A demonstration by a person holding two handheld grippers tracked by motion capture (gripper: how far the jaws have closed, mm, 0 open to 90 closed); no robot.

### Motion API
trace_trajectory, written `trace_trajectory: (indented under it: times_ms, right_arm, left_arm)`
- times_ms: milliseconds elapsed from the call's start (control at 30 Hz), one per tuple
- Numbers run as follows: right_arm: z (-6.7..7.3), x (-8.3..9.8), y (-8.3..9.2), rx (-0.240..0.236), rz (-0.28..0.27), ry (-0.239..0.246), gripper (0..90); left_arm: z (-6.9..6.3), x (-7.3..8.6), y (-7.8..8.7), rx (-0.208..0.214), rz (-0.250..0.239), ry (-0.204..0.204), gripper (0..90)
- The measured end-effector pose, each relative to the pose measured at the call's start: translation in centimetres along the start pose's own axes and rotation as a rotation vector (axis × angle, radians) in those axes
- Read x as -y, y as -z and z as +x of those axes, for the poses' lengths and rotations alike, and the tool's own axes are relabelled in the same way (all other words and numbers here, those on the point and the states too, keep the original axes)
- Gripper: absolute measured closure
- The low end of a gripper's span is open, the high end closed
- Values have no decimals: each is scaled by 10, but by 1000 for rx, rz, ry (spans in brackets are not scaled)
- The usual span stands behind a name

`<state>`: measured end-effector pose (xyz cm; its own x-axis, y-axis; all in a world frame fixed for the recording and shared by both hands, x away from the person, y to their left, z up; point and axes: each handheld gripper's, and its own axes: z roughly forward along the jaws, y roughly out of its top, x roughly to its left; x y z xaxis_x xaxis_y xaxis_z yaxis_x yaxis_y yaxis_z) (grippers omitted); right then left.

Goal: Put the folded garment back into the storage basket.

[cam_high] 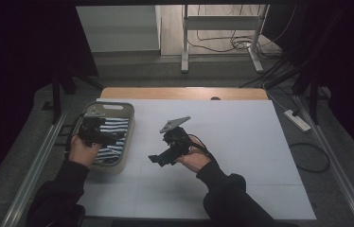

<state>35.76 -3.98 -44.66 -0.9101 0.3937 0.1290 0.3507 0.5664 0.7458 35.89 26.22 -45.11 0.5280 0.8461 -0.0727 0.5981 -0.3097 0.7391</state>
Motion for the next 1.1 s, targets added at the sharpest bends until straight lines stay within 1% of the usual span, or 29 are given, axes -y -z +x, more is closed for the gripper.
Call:
trace_trajectory:
  times_ms: [100,167,233,333,400,533,600,633,700,833,867,967,1100]
  right_arm:
    - [-2,1,4,8,-10,-7,0]
    - [-3,2,5,10,-14,-3,0]
    - [-4,2,7,12,-19,-10,0]
    - [-5,3,11,18,-29,1,0]
    - [-5,3,12,20,-28,-1,0]
    - [-6,4,16,35,-33,4,0]
    - [-7,5,18,43,-26,-1,0]
    - [-7,5,19,36,-22,-6,0]
    - [-8,7,22,22,-32,-18,0]
    - [-9,9,25,28,-37,-20,0]
    - [-9,10,27,37,-39,-17,0]
    - [-9,11,29,42,-43,-19,0]
    - [-9,12,33,50,-48,-18,0]
  left_arm:
    - [-1,1,2,-1,-6,-7,0]
    - [-2,2,4,1,-9,-7,0]
    - [-3,2,5,5,-13,-6,0]
    - [-3,4,7,14,-21,-8,0]
    - [-3,5,8,19,-24,-10,0]
    - [-4,7,10,45,-41,-4,0]
    - [-4,7,10,50,-42,-6,0]
    - [-4,8,10,54,-45,-5,0]
    - [-4,9,11,64,-49,-1,0]
    - [-5,11,14,78,-62,12,0]
    - [-5,11,14,78,-63,11,0]
    - [-7,12,16,74,-59,7,0]
    - [-10,14,17,78,-61,7,0]
